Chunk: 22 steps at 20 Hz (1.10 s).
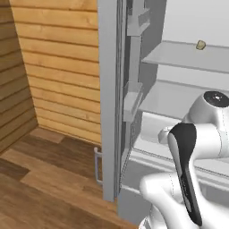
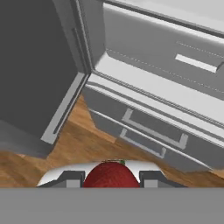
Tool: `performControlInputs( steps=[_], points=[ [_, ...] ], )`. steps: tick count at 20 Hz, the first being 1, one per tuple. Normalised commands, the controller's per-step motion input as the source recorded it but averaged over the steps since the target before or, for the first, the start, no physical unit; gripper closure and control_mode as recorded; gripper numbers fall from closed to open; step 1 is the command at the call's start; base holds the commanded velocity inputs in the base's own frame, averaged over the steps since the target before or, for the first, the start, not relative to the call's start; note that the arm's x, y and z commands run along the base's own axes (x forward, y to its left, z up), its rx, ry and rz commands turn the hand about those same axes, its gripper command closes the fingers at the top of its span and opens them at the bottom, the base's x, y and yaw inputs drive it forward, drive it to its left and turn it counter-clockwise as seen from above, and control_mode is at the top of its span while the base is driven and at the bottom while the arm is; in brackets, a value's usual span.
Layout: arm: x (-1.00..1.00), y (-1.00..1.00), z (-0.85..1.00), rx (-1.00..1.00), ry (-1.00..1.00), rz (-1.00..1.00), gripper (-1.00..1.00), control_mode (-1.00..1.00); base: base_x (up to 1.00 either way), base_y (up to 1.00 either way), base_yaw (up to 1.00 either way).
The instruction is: Take the strawberry from the fridge and place it on top of the pancake, located on the dining counter.
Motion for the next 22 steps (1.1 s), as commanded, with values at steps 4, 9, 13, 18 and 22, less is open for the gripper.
performControlInputs(
  steps=[4, 9, 13, 18, 22],
  points=[
    [0.0, 0.0, 0.0, 0.0, 0.0, 0.0, 1.0, 1.0, -0.67, -0.17, 0.69],
    [0.0, 0.0, 0.0, 0.0, 0.0, 0.0, 1.0, 1.0, -0.63, 0.06, 0.65],
    [0.0, 0.0, 0.0, 0.0, 0.0, 0.0, 1.0, 1.0, -0.36, 0.59, 0.63],
    [0.0, 0.0, 0.0, 0.0, 0.0, 0.0, 1.0, 1.0, -0.38, 0.74, 0.59],
    [0.0, 0.0, 0.0, 0.0, 0.0, 0.0, 1.0, 1.0, -0.02, 0.74, 0.43]
  ],
)
